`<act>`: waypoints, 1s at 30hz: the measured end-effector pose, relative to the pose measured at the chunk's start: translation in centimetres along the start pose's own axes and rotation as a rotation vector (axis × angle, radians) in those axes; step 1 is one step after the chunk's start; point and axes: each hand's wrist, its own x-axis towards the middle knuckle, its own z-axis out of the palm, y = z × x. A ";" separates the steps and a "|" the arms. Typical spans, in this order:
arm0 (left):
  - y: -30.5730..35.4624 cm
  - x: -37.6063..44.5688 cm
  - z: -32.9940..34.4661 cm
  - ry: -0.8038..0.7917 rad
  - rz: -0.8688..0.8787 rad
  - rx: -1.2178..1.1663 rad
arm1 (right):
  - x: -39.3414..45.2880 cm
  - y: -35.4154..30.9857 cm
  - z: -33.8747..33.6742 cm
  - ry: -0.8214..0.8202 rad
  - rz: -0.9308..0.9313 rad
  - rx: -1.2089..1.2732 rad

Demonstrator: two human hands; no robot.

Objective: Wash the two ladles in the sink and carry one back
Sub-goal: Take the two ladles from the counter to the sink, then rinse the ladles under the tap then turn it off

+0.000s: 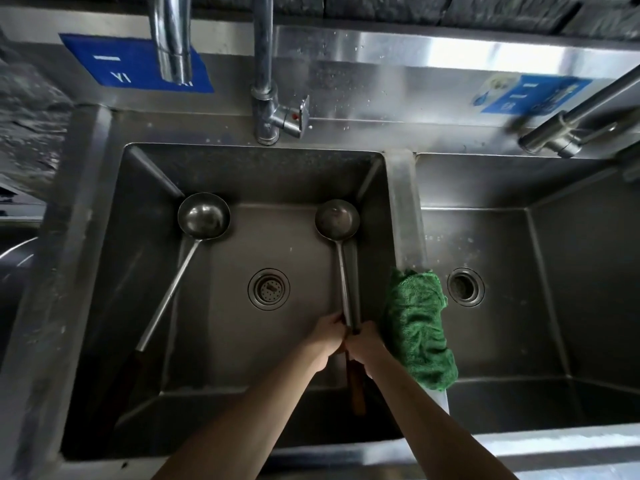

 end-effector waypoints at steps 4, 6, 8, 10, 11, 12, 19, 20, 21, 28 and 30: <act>1.7 -1.6 -2.2 -0.056 0.051 0.185 | -0.6 -0.5 -0.1 0.002 -0.056 -0.110; 2.9 -2.4 -4.8 0.030 0.130 0.227 | -2.5 -2.4 -0.9 0.012 -0.124 -0.140; 4.5 -3.5 -8.0 0.108 0.198 0.239 | -4.1 -4.8 -1.8 0.037 -0.193 -0.176; 6.7 -4.7 -11.4 0.182 0.258 0.249 | -5.3 -7.2 -2.5 0.058 -0.266 -0.171; 8.2 -5.6 -13.2 0.226 0.297 0.247 | -6.1 -9.0 -2.9 0.072 -0.309 -0.166; 9.7 -6.4 -14.7 0.260 0.338 0.254 | -6.6 -10.3 -3.2 0.084 -0.346 -0.163; 19.8 -10.6 -21.8 0.419 0.527 0.351 | -8.9 -20.0 -5.9 0.216 -0.588 -0.118; 20.9 -10.9 -22.2 0.431 0.552 0.352 | -9.1 -21.3 -6.4 0.232 -0.615 -0.117; 22.3 -11.2 -22.6 0.437 0.583 0.347 | -9.5 -22.9 -7.0 0.247 -0.639 -0.117; 28.5 -10.3 -23.0 0.506 0.698 0.421 | -9.5 -30.8 -8.8 0.241 -0.743 -0.057; 29.6 -9.4 -22.7 0.482 0.729 0.439 | -9.1 -32.3 -8.7 0.211 -0.742 -0.015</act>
